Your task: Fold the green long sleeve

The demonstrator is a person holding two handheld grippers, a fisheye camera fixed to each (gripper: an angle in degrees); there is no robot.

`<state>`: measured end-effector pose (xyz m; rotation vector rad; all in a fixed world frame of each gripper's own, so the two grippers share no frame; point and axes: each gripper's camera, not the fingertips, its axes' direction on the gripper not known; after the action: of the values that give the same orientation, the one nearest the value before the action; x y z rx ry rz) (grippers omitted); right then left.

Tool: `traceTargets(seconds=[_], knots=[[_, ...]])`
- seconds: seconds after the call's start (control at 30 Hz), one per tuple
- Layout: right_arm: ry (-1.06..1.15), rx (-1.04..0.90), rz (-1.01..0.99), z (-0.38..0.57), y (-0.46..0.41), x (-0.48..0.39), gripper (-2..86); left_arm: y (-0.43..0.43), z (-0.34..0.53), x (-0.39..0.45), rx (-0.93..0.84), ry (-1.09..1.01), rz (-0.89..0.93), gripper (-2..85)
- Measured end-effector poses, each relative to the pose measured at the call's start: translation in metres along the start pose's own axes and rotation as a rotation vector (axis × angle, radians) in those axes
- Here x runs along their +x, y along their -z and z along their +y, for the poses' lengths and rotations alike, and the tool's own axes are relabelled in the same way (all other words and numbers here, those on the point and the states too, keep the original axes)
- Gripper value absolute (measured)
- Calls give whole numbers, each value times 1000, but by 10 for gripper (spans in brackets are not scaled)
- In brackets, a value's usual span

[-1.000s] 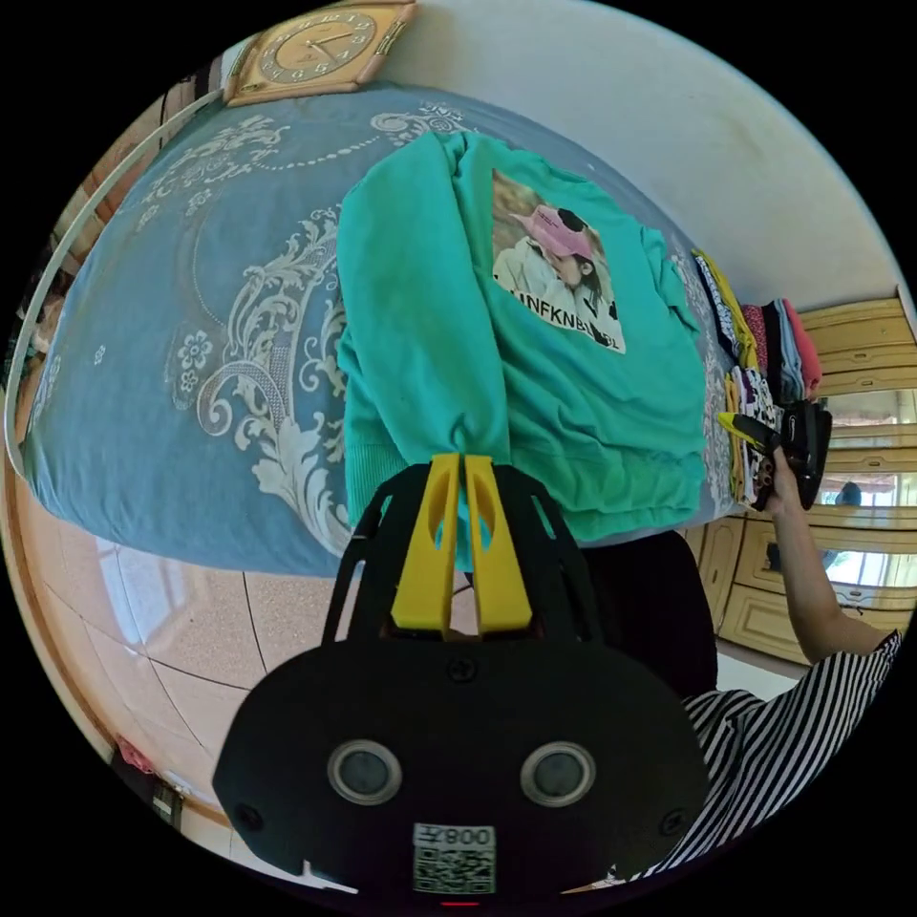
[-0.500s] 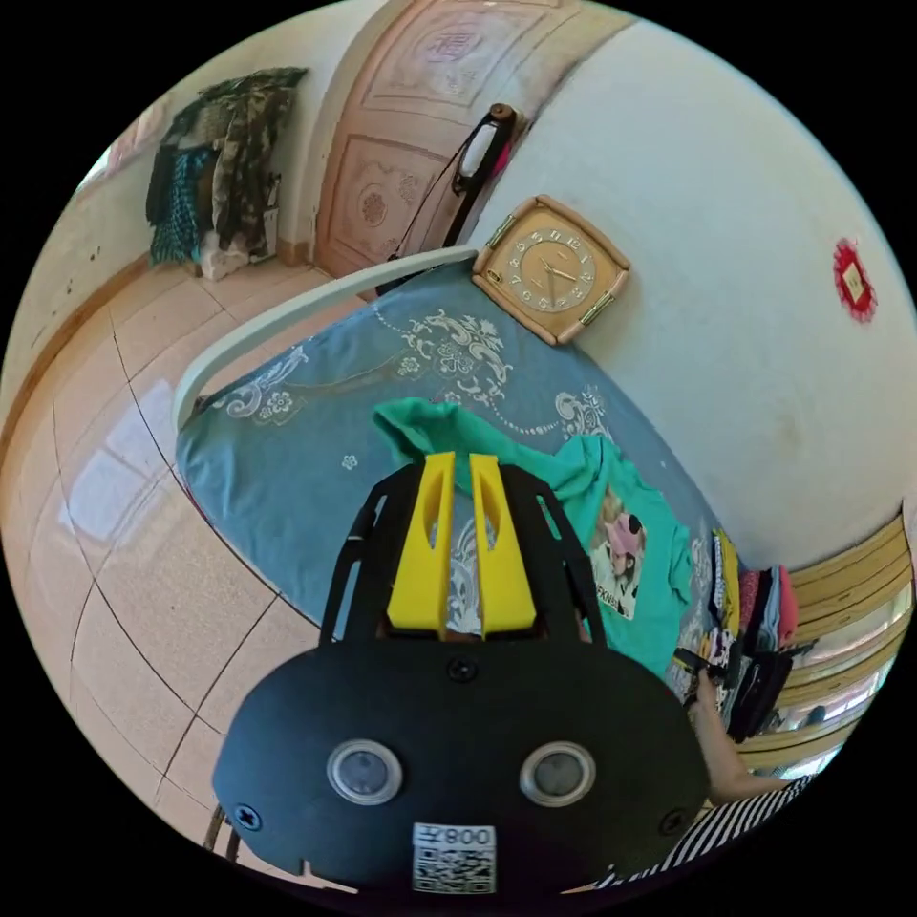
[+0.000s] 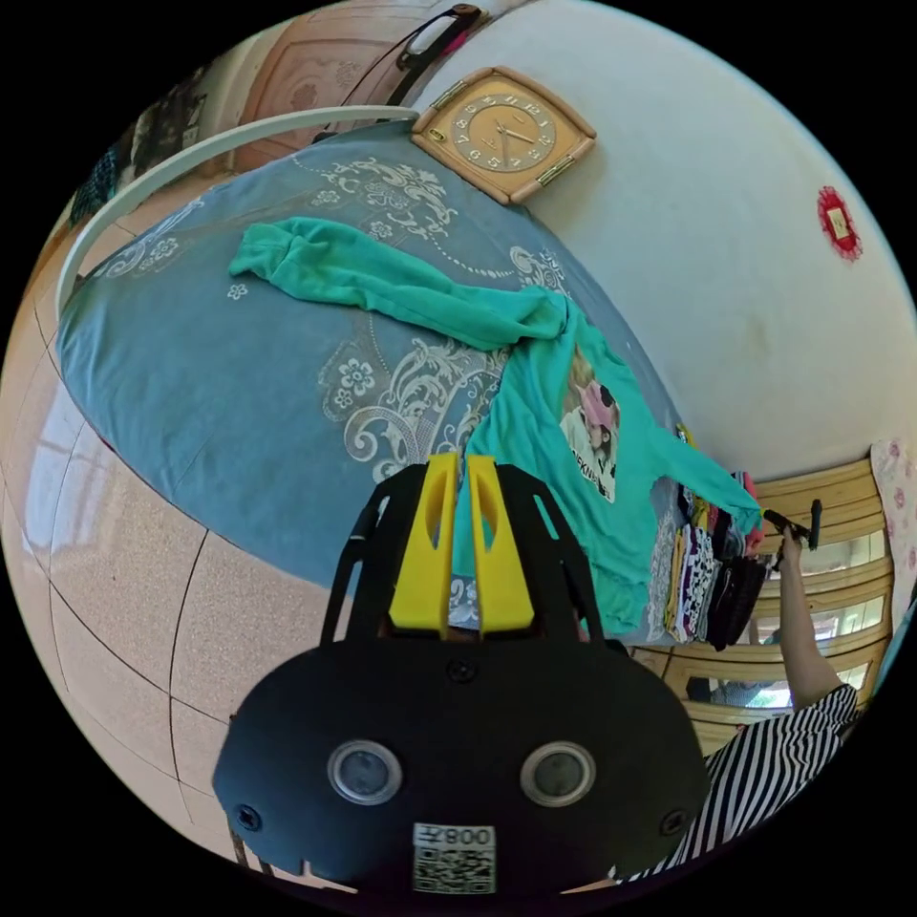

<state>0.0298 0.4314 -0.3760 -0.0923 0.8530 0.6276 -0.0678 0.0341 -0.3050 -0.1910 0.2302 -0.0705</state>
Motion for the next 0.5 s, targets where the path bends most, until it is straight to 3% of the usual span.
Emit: traceTargets(seconds=[0.17,0.33,0.5], knots=[[-28,-61,-286,54,-58,5,69,-15,16,-18,-100,-59,2,68],[77,-269,-719,169,-153,-64,80,-33,35,-48,-223,-39,87,108],[45,-379,-857,230,-198,-94,85,-53,50,-68,-316,-30,86,113]])
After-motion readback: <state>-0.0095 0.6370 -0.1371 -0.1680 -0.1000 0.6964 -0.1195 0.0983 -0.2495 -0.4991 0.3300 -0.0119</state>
